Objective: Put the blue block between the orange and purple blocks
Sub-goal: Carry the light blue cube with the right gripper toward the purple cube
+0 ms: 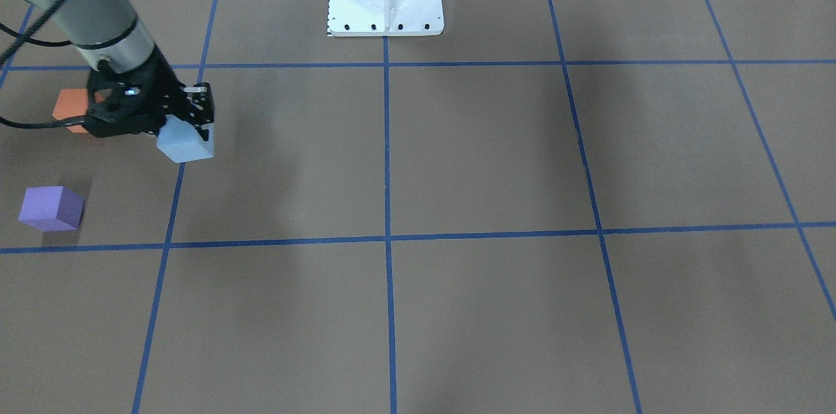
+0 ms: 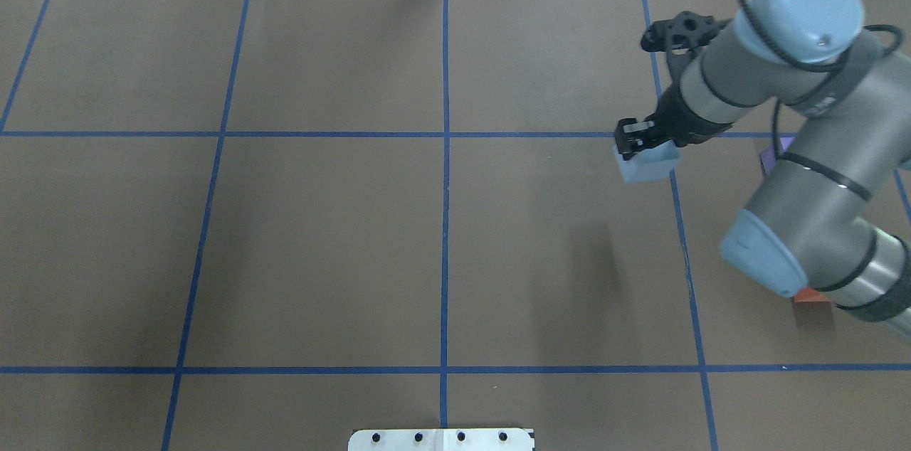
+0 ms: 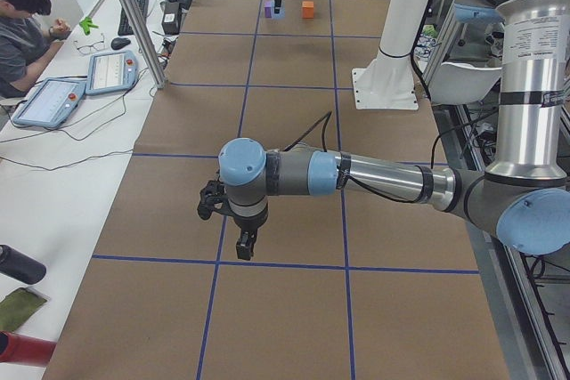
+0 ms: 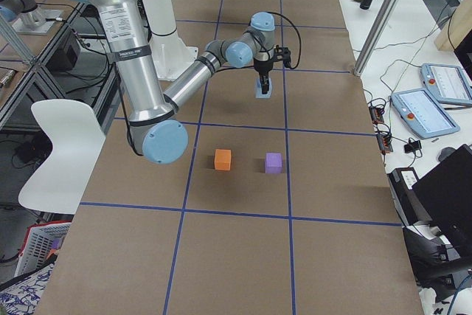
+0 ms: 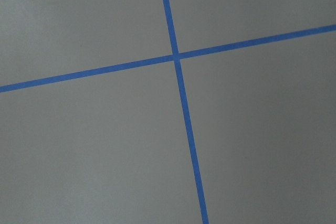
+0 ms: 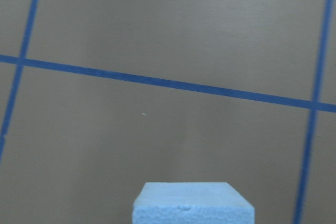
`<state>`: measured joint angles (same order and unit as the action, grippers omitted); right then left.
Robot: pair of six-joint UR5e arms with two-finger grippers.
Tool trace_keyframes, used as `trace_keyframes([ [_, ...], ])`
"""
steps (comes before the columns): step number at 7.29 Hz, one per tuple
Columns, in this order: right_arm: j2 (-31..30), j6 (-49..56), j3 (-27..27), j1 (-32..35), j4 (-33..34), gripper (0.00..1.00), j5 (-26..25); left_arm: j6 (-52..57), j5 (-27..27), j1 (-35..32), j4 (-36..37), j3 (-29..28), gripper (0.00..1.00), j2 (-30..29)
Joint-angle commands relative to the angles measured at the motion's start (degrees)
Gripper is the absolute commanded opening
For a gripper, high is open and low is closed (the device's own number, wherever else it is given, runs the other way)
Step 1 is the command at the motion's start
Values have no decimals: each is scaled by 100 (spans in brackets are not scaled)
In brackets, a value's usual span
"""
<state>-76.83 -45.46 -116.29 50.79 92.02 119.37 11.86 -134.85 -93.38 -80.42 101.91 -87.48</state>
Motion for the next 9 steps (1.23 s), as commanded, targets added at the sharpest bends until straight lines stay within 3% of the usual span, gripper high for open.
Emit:
trace_keyframes([
  [1, -1258, 335, -132, 449, -864, 0, 95, -35, -6, 4, -43, 13, 100, 3],
  [4, -2264, 109, 445, 563, -2515, 0, 78, -35, 2, 4, -52, 13, 100, 3],
  [5, -2388, -406, 858, 573, -3375, 0, 86, -35, 2, 4, -52, 13, 100, 3],
  [7, -2380, -814, 1631, 555, -4416, 0, 86, -26, 20, 4, -52, 4, 100, 3],
  [9, -2362, -1017, 1819, 494, -4561, 0, 34, -26, 20, 4, -52, 4, 100, 3],
])
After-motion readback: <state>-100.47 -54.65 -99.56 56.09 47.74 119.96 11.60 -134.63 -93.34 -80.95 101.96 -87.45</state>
